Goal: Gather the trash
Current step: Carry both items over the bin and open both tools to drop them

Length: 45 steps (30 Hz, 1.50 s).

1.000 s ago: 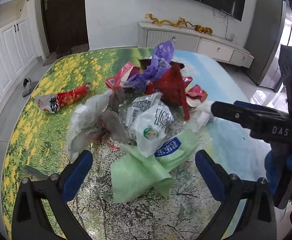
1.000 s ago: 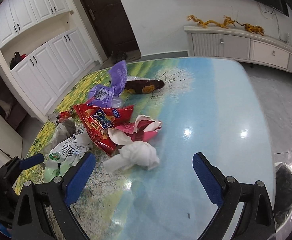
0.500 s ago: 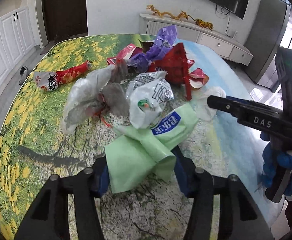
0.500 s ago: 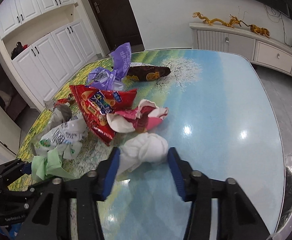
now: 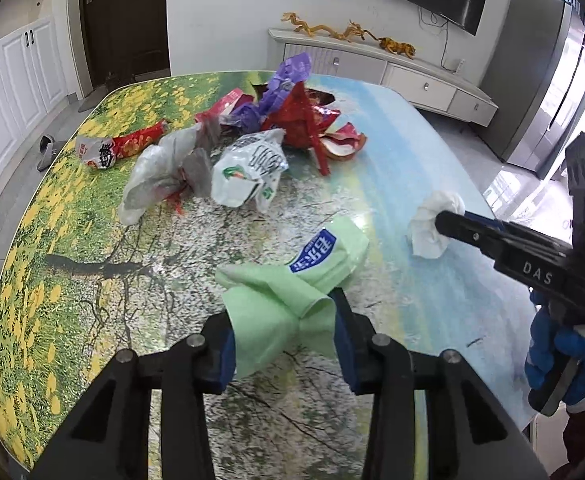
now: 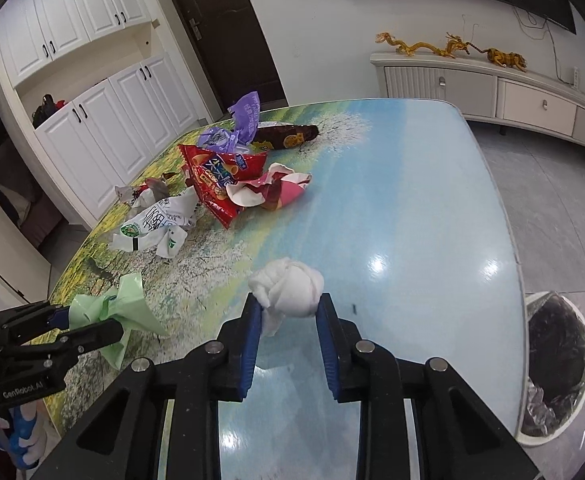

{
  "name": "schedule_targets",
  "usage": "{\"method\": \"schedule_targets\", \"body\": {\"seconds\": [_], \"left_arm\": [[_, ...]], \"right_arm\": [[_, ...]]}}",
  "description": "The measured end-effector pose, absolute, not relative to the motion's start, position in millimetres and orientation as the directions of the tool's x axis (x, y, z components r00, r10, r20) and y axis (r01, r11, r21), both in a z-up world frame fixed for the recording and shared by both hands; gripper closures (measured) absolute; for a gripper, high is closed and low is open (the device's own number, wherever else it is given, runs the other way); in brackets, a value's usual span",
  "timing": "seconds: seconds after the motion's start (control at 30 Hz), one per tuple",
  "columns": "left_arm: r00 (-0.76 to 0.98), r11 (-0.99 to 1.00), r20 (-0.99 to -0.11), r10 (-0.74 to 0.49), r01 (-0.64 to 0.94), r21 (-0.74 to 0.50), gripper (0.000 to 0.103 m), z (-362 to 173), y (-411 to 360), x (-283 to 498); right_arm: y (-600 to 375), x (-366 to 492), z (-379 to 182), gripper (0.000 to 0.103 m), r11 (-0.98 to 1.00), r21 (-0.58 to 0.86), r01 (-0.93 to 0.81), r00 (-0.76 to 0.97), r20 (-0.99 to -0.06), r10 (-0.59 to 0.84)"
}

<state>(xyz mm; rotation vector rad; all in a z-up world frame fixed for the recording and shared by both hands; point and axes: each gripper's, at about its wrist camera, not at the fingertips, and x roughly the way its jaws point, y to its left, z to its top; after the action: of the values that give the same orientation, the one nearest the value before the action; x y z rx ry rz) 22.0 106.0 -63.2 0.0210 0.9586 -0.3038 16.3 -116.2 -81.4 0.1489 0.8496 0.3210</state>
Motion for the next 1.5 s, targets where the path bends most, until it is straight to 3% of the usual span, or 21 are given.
{"method": "schedule_targets", "body": {"seconds": [0.33, 0.5, 0.8, 1.1, 1.17, 1.27, 1.43, 1.5], "left_arm": [[0.532, 0.926, -0.790, -0.305, 0.358, -0.116, 0.068, -38, 46, 33], [0.493, 0.879, -0.786, -0.372, 0.459, -0.129, 0.068, -26, -15, 49], [0.394, 0.764, -0.799, -0.455, 0.634, -0.122, 0.068, -32, -159, 78], [0.267, 0.702, -0.836, -0.480, 0.688, -0.183, 0.065, -70, -258, 101], [0.227, 0.687, -0.842, -0.489, 0.695, -0.212, 0.064, -78, -275, 103], [0.157, 0.667, -0.848, -0.507, 0.695, -0.270, 0.057, -90, -295, 105], [0.104, 0.660, -0.856, -0.506, 0.686, -0.306, 0.041, -102, -312, 106], [0.101, 0.662, -0.856, -0.506, 0.682, -0.311, 0.041, -104, -310, 109]], "right_arm": [[-189, -9, -62, 0.077, 0.950, 0.295, -0.100, 0.704, -0.654, 0.277], [-254, -21, -60, 0.077, 0.951, 0.307, 0.036, 0.755, -0.632, 0.175], [-367, -33, -104, 0.077, 0.888, 0.299, 0.350, 0.693, -0.720, -0.031], [-424, -29, -142, 0.074, 0.835, 0.279, 0.474, 0.620, -0.780, -0.091], [-431, -28, -148, 0.071, 0.827, 0.274, 0.491, 0.604, -0.791, -0.097], [-441, -31, -157, 0.050, 0.812, 0.265, 0.520, 0.584, -0.804, -0.112], [-455, -43, -160, 0.043, 0.784, 0.261, 0.564, 0.566, -0.813, -0.137], [-458, -48, -160, 0.043, 0.777, 0.260, 0.573, 0.565, -0.813, -0.145]]}}
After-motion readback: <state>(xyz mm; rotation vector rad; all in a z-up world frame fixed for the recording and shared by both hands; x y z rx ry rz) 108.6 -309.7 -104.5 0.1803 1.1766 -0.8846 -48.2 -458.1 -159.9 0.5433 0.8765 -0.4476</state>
